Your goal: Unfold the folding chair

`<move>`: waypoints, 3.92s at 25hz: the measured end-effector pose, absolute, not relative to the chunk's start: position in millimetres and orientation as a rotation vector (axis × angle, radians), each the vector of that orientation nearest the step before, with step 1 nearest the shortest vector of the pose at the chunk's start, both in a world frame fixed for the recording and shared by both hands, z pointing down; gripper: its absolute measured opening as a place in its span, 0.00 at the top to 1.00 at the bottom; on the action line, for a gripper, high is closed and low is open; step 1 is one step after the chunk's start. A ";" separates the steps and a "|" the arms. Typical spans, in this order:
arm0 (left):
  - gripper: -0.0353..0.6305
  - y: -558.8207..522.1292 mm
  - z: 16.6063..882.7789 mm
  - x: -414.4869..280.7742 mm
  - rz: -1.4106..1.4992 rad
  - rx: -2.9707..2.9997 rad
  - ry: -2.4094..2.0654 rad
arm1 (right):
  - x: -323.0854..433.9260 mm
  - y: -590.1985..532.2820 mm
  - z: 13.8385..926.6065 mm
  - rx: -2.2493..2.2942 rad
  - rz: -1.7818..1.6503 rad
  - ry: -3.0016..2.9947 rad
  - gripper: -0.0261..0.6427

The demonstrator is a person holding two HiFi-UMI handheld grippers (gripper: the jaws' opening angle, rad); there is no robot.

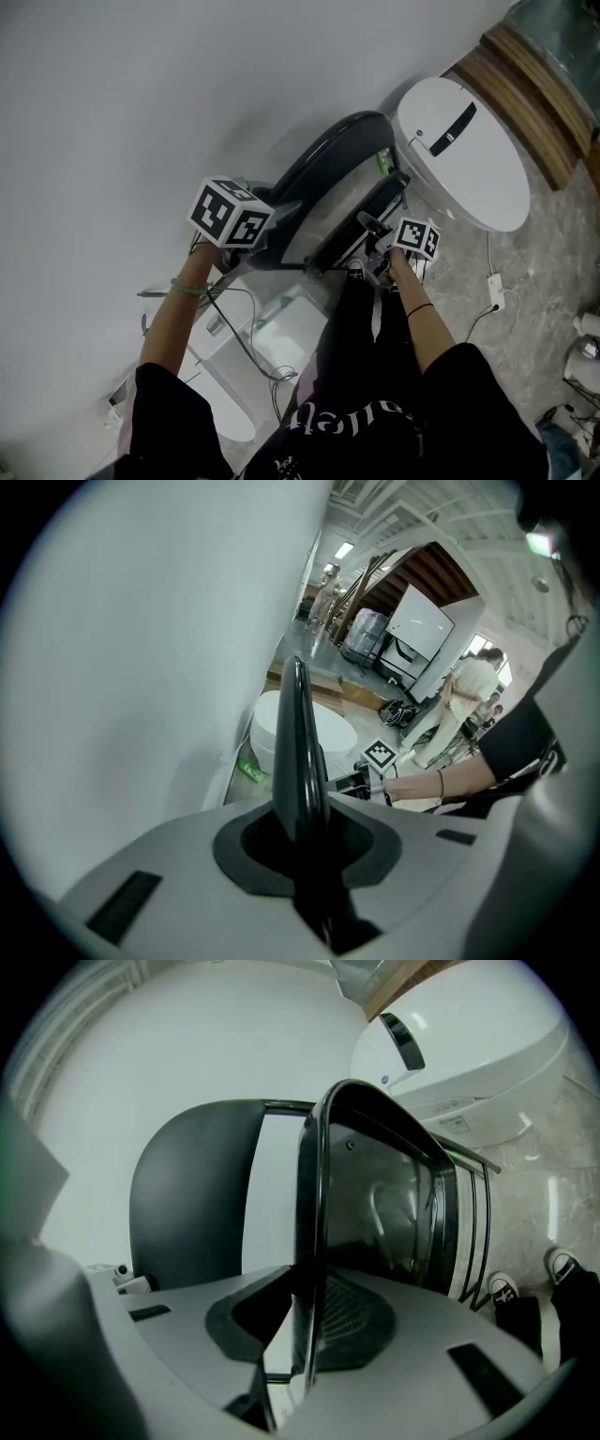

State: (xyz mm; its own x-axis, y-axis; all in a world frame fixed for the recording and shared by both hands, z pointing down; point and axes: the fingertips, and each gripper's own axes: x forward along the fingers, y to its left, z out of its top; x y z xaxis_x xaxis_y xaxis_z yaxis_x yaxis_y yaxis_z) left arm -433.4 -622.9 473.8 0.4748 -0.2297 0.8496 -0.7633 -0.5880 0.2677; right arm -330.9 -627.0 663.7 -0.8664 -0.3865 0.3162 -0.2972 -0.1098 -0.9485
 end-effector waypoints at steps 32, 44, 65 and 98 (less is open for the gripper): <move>0.84 -323.1 476.7 -226.6 1.019 2.011 -0.677 | -115.0 -341.7 663.4 -0.923 -2.097 2.012 0.85; 0.84 -258.3 475.2 -115.4 1.048 2.051 -0.693 | -11.3 -265.4 671.9 -0.896 -2.071 1.944 0.84; 0.84 -254.0 500.1 -109.2 0.971 2.017 -0.605 | 81.5 -184.8 706.3 -1.022 -1.995 1.848 0.79; 0.84 -243.9 555.4 -94.6 0.829 2.039 -0.515 | 206.4 -81.5 810.9 -1.196 -2.003 1.798 0.68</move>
